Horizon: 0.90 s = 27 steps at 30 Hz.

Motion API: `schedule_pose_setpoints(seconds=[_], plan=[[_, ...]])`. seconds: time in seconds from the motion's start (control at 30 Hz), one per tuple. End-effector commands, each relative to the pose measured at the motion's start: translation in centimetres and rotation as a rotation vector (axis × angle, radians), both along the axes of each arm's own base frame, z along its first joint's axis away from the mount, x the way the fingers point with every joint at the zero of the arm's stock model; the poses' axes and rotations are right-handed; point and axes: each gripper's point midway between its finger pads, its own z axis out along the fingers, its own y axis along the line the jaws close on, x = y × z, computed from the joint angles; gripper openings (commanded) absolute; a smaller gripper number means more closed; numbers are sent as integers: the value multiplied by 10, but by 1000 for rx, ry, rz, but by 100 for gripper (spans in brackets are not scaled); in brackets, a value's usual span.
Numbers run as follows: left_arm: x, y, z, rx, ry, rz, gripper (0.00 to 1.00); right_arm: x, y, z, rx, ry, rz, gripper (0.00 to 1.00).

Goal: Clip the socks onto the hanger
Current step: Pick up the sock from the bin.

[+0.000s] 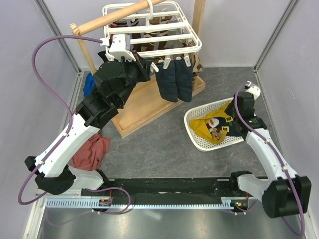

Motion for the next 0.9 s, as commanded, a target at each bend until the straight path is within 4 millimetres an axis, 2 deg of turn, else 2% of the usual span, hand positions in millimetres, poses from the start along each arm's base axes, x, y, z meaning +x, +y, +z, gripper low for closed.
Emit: schedule_pose_setpoints(seconds=[0.0,0.03,0.1,0.23,0.3,0.33,0.4,0.43,0.53,0.63,0.87], plan=[[-6,2,15,-15,-45,-17,7,3,25,89,-206,-196,262,0],[-6,2,15,-15,-44,-21,7,0,33,108,-274,-240,331,0],[-7,3,15,-15,-45,-19,7,-4,50,130,-323,-315,433,0],[-7,3,16,-15,-47,-19,7,-30,101,185,-436,-534,740,0],[-8,5,18,-15,-51,-17,7,-44,120,201,-480,-601,868,0],[-7,4,17,-13,-49,-17,7,-52,126,217,-494,-646,901,0],[-7,4,19,-16,-52,-18,7,-63,136,229,-508,-691,975,0],[-8,3,18,-15,-51,-21,7,-69,140,243,-515,-727,1001,0],[-7,1,17,-17,-48,-28,7,-89,162,262,-492,-805,1151,0],[-7,-1,17,-19,-46,-36,7,-104,185,274,-447,-868,1290,0],[-8,-1,18,-23,-46,-36,7,-113,221,296,-476,-994,1432,0]])
